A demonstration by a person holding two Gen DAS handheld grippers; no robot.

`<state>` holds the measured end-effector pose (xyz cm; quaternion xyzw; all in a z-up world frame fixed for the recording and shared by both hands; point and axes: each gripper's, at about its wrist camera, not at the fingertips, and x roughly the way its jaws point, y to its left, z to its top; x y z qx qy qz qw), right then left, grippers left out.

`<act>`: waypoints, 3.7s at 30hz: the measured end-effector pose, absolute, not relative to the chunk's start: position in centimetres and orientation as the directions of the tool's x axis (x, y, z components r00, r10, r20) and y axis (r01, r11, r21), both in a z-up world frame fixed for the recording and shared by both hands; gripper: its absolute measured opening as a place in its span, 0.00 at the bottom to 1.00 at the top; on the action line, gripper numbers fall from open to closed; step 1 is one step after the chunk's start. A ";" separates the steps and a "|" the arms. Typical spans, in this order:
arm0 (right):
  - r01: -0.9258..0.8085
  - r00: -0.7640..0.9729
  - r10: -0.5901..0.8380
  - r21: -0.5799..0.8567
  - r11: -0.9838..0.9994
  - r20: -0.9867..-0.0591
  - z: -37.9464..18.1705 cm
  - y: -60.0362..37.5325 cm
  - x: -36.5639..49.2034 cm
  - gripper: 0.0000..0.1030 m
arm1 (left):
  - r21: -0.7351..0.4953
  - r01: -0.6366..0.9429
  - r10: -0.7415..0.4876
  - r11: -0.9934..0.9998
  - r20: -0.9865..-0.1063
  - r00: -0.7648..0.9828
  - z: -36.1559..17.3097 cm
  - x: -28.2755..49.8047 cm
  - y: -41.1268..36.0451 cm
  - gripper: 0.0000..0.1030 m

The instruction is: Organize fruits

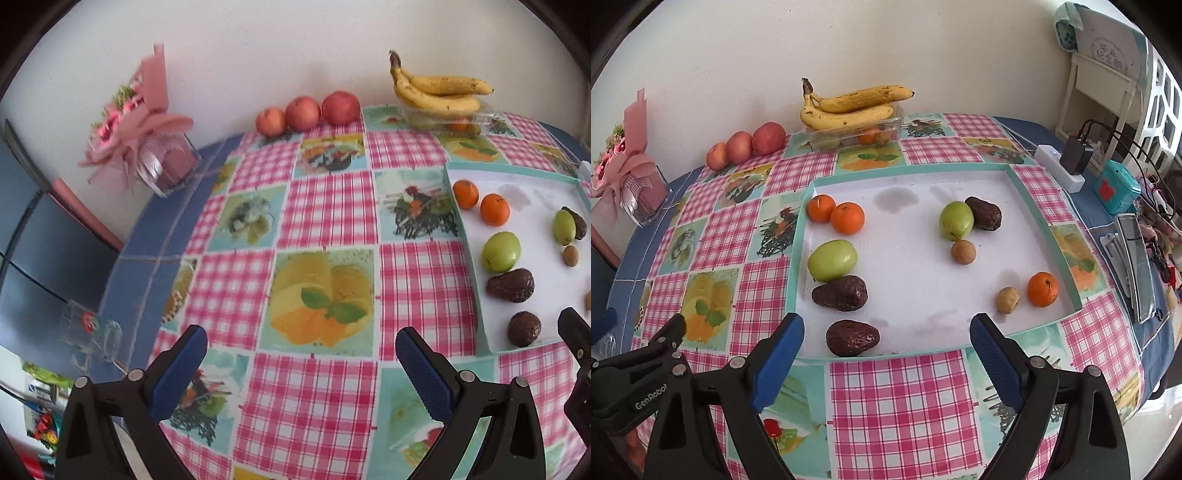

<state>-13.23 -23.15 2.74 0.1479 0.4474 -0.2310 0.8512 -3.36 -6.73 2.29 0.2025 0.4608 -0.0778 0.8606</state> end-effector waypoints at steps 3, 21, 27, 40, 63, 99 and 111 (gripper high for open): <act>0.512 0.483 -0.256 0.033 0.858 -0.837 2.5 -22.8 -12.9 0.89 | 0.262 0.313 0.060 0.913 -0.844 0.533 2.0 -3.0 -6.2 1.00; 0.491 0.477 -0.265 0.003 0.871 -0.838 2.5 -22.0 -12.4 0.89 | 0.207 0.324 0.040 0.923 -0.890 0.453 1.1 -2.6 -5.7 1.00; 0.501 0.475 -0.260 0.016 0.865 -0.841 2.5 -22.3 -12.4 0.89 | 0.201 0.322 0.040 0.925 -0.895 0.445 1.0 -2.6 -5.6 1.00; 0.520 0.474 -0.262 0.027 0.854 -0.840 2.6 -22.5 -12.6 0.89 | 0.179 0.313 0.023 0.933 -0.896 0.443 1.2 -2.5 -5.4 1.00; 0.521 0.474 -0.264 0.026 0.853 -0.840 2.6 -22.6 -12.7 0.89 | 0.157 0.304 0.007 0.940 -0.897 0.441 1.5 -2.5 -5.1 1.00; 0.523 0.472 -0.265 0.025 0.852 -0.841 2.7 -22.6 -12.6 0.89 | 0.142 0.278 0.008 0.950 -0.900 0.435 1.5 -2.3 -4.8 1.00; 0.518 0.469 -0.261 0.023 0.855 -0.844 2.6 -22.6 -12.6 0.89 | 0.136 0.271 0.006 0.953 -0.902 0.432 1.5 -2.2 -4.5 1.00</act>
